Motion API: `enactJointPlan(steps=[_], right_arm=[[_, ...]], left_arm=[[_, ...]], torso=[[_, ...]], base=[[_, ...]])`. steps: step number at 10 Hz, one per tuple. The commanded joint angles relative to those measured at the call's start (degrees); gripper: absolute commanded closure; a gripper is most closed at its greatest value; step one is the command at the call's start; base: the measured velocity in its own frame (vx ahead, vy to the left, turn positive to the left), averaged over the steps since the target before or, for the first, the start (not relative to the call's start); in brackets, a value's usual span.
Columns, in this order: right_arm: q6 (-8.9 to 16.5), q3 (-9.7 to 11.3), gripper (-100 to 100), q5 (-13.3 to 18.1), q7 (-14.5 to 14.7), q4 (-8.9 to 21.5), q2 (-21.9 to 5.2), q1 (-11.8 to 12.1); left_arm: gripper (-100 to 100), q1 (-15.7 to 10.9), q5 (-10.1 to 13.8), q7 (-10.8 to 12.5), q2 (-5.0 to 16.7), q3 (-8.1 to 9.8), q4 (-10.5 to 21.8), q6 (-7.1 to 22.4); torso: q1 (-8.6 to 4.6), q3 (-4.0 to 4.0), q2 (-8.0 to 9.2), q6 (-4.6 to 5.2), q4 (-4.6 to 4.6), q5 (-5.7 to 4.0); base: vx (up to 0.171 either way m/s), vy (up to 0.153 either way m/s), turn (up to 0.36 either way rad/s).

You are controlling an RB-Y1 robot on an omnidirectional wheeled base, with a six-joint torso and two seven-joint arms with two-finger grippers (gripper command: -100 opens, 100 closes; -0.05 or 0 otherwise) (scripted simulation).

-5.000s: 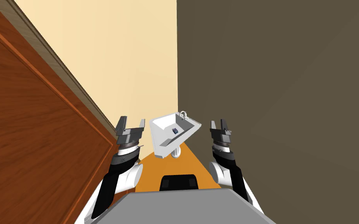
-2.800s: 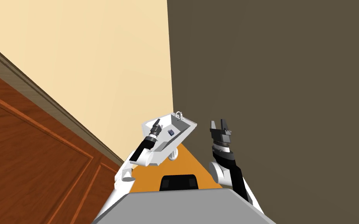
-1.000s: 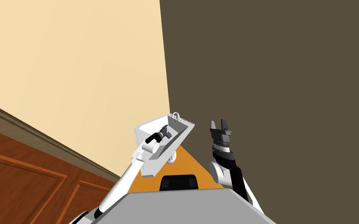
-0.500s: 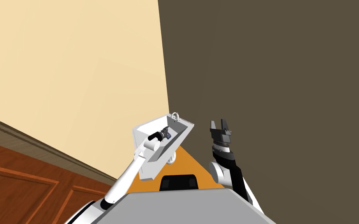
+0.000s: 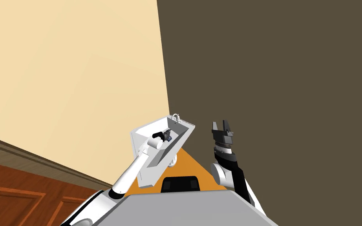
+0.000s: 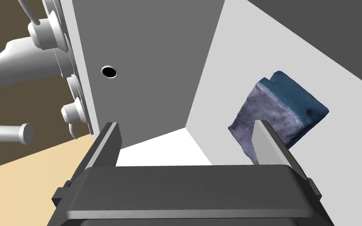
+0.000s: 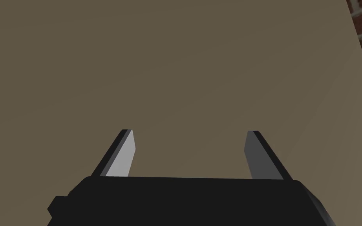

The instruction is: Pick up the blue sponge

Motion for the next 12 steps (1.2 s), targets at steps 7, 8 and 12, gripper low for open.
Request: enactJointPlan(steps=[7, 8, 12], right_arm=[[0.0, 0.0, 0, 0.0, 0.0, 0.0, 0.0, 0.0], [0.0, 0.0, 0, 0.0, 0.0, 0.0, 0.0, 0.0], [0.0, 0.0, 0, 0.0, 0.0, 0.0, 0.0, 0.0]], left_arm=[[-100, -5.7, 3.7, -1.1, 1.1, -1.98, 5.8, 12.9], [-100, -7.5, 4.9, -1.5, 1.4, -2.55, 7.5, 14.4], [-100, -9.1, 6.0, -1.8, 1.7, -3.08, 9.2, 19.8]], torso=[[0.01, -0.01, -0.02, 0.01, 0.0, 0.0], [-0.01, 0.0, 0.01, 0.0, 0.0, 0.0], [-0.02, 0.03, 0.04, 0.01, 0.01, 0.0]], base=[[0.021, 0.012, -0.045], [0.026, 0.007, -0.064], [0.016, 0.011, -0.034]])
